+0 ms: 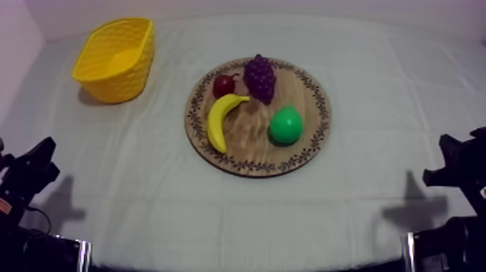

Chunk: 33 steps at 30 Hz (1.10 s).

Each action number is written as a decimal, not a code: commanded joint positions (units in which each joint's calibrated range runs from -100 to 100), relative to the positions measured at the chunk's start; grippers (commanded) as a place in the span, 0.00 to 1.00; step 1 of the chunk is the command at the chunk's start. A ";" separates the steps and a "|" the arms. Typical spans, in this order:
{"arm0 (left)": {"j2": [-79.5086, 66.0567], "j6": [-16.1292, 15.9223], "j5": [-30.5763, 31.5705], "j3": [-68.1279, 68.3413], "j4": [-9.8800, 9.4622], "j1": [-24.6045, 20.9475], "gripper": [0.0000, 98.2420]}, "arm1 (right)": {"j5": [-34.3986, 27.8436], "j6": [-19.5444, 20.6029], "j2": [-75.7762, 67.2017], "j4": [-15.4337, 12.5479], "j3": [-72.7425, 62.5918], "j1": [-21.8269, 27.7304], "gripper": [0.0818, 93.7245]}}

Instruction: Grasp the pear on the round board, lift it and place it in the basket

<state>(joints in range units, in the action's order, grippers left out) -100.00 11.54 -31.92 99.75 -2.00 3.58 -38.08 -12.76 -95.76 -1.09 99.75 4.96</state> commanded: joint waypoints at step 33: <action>21.71 -8.48 -8.83 -23.22 0.34 2.73 0.03 | 0.02 -0.01 0.01 -0.01 0.03 0.02 0.00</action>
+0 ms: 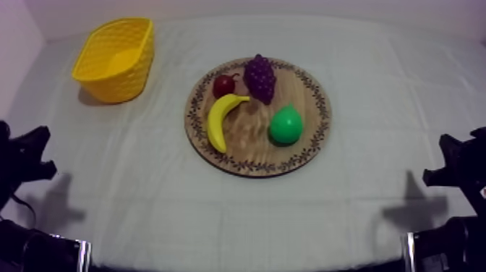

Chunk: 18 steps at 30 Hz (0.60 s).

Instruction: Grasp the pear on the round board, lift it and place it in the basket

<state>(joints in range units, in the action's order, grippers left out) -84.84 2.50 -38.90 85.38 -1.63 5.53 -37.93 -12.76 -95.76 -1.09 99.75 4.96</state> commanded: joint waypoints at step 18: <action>36.07 12.17 -18.11 -47.61 -3.22 20.72 0.00 | -0.13 -0.01 0.01 -0.01 0.03 0.02 0.00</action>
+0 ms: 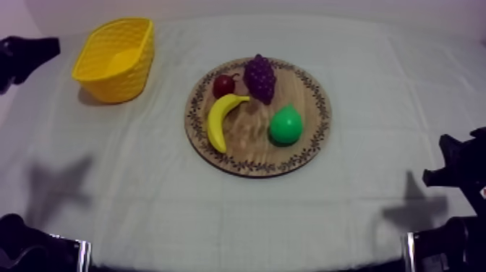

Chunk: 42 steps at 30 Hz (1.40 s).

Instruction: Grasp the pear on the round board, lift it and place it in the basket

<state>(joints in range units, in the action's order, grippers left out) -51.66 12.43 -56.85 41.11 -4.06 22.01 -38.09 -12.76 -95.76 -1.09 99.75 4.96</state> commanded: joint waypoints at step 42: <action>34.30 23.29 6.40 -9.00 -6.52 27.27 0.93 | 0.02 -0.01 0.01 -0.01 0.03 0.02 0.00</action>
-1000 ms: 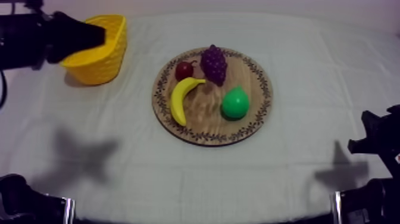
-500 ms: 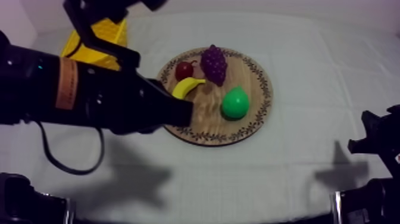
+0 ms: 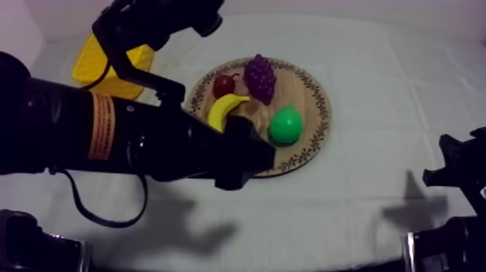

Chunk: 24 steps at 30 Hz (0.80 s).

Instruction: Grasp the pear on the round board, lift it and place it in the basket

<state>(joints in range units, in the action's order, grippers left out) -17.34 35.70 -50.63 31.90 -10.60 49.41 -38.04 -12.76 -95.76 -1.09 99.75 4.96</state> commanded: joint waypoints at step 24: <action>37.21 -6.67 -24.42 -34.57 7.40 -7.64 0.83 | -0.03 0.00 0.01 -0.01 0.03 0.16 0.00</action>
<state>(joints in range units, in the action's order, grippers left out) 13.90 29.67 -71.68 5.88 -3.31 41.97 -38.04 -12.76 -95.76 -1.09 99.75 5.04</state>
